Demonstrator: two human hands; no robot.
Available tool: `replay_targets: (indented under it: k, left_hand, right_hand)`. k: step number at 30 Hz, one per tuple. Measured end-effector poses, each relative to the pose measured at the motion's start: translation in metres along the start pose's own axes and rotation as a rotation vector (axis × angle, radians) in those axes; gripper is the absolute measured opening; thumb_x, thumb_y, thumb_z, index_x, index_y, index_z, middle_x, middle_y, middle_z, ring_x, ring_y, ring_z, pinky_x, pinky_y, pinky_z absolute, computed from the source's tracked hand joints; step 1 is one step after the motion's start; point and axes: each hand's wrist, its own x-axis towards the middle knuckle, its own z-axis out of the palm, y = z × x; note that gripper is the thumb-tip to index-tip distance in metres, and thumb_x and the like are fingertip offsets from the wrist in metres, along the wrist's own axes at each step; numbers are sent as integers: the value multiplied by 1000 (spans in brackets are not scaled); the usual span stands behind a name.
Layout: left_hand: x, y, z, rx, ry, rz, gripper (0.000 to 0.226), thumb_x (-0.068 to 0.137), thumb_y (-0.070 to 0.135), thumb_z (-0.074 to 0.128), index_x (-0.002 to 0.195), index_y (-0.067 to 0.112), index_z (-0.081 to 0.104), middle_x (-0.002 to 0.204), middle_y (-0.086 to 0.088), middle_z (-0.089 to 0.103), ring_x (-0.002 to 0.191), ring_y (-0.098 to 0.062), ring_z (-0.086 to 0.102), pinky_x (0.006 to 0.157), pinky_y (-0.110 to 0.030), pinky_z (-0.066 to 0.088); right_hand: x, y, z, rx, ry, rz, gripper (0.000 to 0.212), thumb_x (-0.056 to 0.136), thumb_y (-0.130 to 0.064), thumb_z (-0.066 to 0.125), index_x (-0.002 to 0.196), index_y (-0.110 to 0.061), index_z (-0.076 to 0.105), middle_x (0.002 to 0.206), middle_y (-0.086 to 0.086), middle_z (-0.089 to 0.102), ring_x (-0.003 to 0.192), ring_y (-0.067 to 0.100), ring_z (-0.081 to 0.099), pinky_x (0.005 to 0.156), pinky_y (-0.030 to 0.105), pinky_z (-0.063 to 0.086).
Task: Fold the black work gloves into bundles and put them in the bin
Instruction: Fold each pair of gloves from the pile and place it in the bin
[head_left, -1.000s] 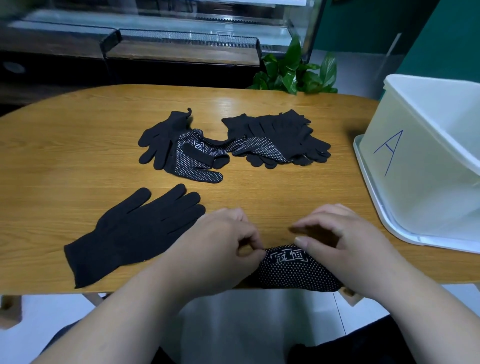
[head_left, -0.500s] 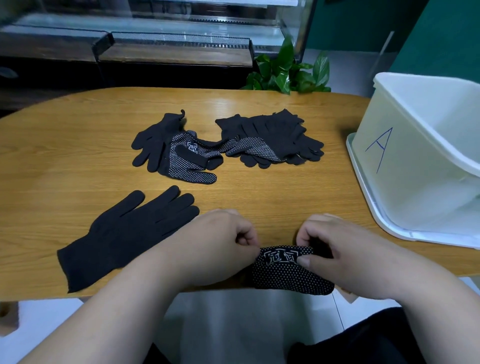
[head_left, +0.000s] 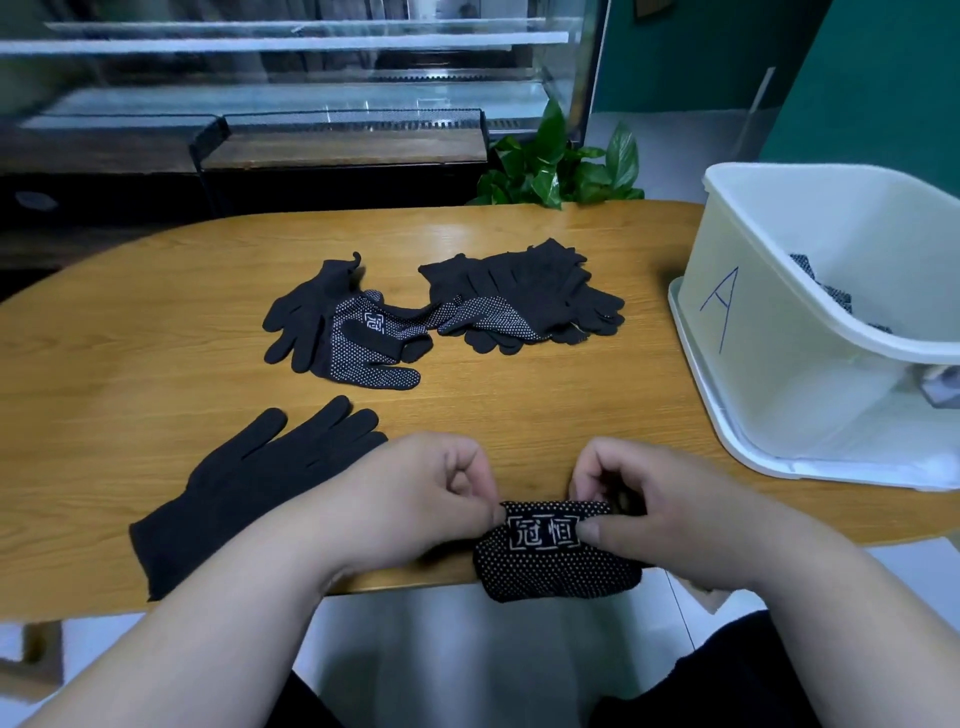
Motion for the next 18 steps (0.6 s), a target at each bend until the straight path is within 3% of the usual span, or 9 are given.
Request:
replay_targets:
  k: [2, 5, 12, 15, 18]
  left_hand:
    - [-1, 3, 3, 160, 20, -4, 10, 75, 32, 74, 75, 26, 66, 71, 13, 68, 62, -4, 55, 63, -25, 46]
    - [-3, 8, 8, 385, 61, -22, 7, 79, 33, 70, 78, 29, 64, 73, 27, 63, 66, 6, 54, 54, -11, 39]
    - [-13, 16, 15, 485, 135, -85, 14, 87, 41, 66, 94, 31, 59, 80, 15, 66, 73, 1, 58, 66, -22, 45]
    - [-34, 10, 19, 249, 244, -203, 29, 96, 42, 55, 81, 17, 57, 67, -1, 70, 55, -15, 63, 57, -28, 48]
    - [-56, 12, 33, -190, 68, -452, 50, 101, 49, 45, 83, 5, 61, 72, -19, 73, 51, -27, 64, 44, -26, 48]
  right_hand:
    - [1, 0, 3, -86, -10, -6, 18, 84, -38, 71, 88, -35, 54, 84, -15, 62, 67, -1, 50, 62, 18, 42]
    - [2, -4, 8, -208, -7, -27, 18, 86, -40, 67, 88, -32, 51, 86, -11, 60, 73, 0, 50, 63, 17, 41]
    - [1, -2, 8, -260, 36, -51, 23, 85, -47, 68, 85, -33, 49, 91, -13, 57, 80, 2, 50, 65, 19, 38]
    - [1, -1, 9, -242, 41, -54, 24, 86, -46, 67, 81, -36, 46, 86, -13, 54, 75, 1, 48, 61, 20, 35]
    - [2, 2, 11, -250, 55, -72, 21, 87, -47, 65, 84, -35, 48, 88, -15, 54, 79, 1, 49, 63, 20, 36]
